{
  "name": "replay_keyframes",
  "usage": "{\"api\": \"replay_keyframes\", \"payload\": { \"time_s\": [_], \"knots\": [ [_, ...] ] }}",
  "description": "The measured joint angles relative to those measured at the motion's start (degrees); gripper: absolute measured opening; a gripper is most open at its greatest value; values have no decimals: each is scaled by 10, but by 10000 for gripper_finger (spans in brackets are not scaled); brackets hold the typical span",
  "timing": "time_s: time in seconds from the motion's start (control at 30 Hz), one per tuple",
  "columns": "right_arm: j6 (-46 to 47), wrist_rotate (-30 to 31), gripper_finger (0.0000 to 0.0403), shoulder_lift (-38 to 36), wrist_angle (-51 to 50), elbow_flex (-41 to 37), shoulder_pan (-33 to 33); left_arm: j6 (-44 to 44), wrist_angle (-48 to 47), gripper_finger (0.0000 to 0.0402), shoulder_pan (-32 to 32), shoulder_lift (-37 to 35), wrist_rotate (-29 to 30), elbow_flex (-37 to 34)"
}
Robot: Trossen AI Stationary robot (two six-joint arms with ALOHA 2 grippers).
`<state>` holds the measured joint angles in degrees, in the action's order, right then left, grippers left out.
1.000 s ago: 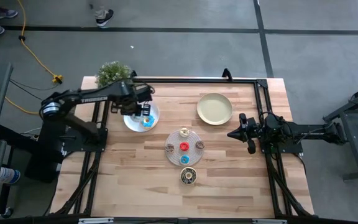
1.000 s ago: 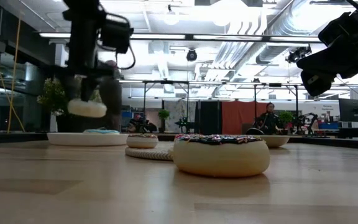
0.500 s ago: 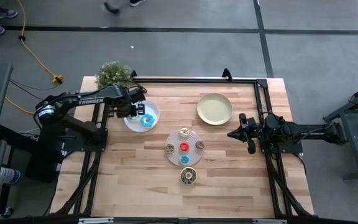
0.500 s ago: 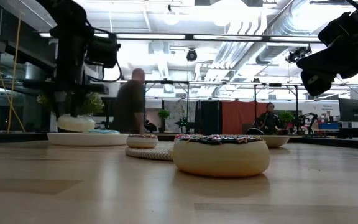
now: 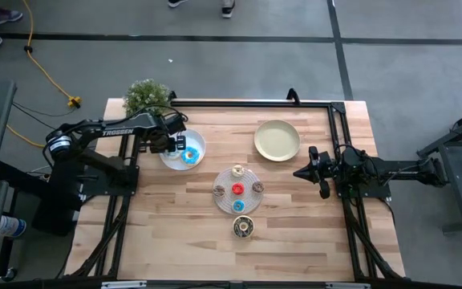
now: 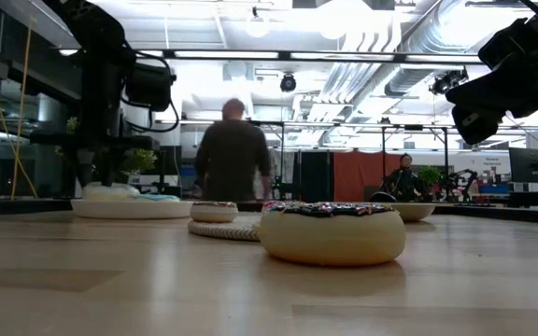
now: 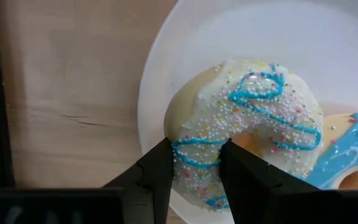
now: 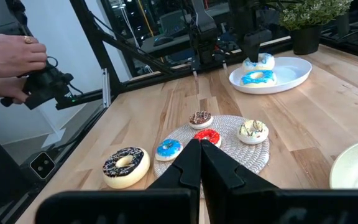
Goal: Pick & Place donuts
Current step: Put the big white donut on the white plate, then put the big black donut on the white plate
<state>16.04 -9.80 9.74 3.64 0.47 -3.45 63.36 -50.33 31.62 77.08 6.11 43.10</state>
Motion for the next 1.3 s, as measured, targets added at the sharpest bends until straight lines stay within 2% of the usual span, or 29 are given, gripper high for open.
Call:
{"api": "replay_keyframes", "payload": {
  "time_s": [0.13, 0.4, 0.57, 0.93, 1.1, 1.3],
  "knots": [
    [0, 0, 0, 0, 0, 0, 0, -3, -1, 140, 0, 0, 2, 0],
    [0, 0, 0, 0, 0, 0, 0, -3, 4, 225, 0, 0, 8, 0],
    [0, 0, 0, 0, 0, 0, 0, -3, 12, 257, -1, 0, 9, 0],
    [0, 0, 0, 0, 0, 0, 0, -26, -4, 264, -1, -49, 28, 36],
    [0, 0, 0, 0, 0, 0, 0, -70, -5, 264, -19, -71, -3, 66],
    [0, 0, 0, 0, 0, 0, 0, -172, -1, 264, -62, -74, -45, 116]
  ]
}}
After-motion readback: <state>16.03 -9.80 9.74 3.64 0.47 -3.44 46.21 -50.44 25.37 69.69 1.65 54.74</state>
